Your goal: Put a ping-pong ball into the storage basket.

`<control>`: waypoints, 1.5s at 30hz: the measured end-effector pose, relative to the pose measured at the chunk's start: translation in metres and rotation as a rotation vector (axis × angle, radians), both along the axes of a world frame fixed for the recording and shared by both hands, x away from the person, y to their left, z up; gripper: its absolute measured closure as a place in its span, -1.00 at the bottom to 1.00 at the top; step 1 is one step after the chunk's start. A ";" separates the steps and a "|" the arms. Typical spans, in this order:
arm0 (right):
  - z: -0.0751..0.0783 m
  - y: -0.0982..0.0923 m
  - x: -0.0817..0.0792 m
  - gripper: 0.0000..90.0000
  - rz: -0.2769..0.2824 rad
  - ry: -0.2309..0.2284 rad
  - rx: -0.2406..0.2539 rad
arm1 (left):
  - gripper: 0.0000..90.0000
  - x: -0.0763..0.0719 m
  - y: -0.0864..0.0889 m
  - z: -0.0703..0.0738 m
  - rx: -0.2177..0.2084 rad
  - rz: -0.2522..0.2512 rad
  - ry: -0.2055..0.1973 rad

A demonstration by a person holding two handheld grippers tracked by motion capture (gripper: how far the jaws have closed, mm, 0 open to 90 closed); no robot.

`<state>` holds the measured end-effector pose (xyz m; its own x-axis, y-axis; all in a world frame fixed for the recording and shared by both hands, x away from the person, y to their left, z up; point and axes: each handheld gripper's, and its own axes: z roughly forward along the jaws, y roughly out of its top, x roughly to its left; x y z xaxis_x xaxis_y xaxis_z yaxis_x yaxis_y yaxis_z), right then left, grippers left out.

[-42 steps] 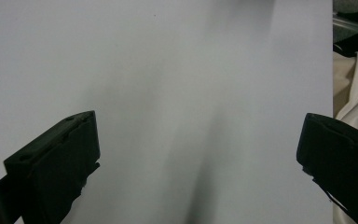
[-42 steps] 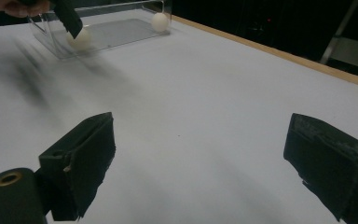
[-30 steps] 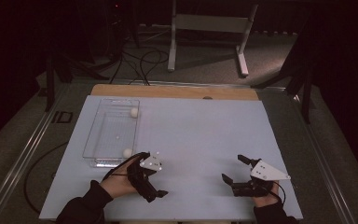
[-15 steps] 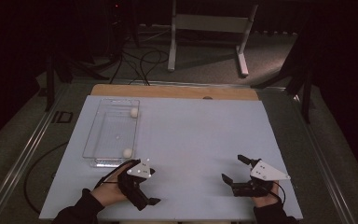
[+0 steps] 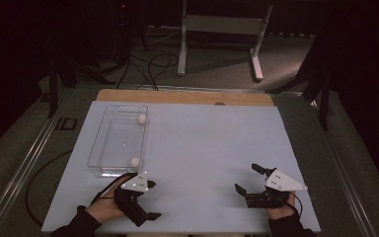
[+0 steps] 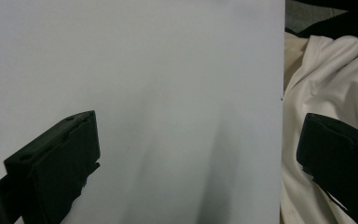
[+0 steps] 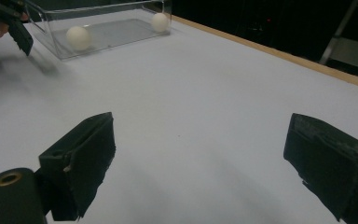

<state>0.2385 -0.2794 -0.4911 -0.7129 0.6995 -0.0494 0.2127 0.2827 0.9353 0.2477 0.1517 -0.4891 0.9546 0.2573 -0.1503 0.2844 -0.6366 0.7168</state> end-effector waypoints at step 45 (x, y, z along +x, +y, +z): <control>-0.001 -0.002 0.000 -0.80 -0.004 0.001 -0.002 | -0.99 -0.014 0.030 -0.019 -0.084 0.258 -0.077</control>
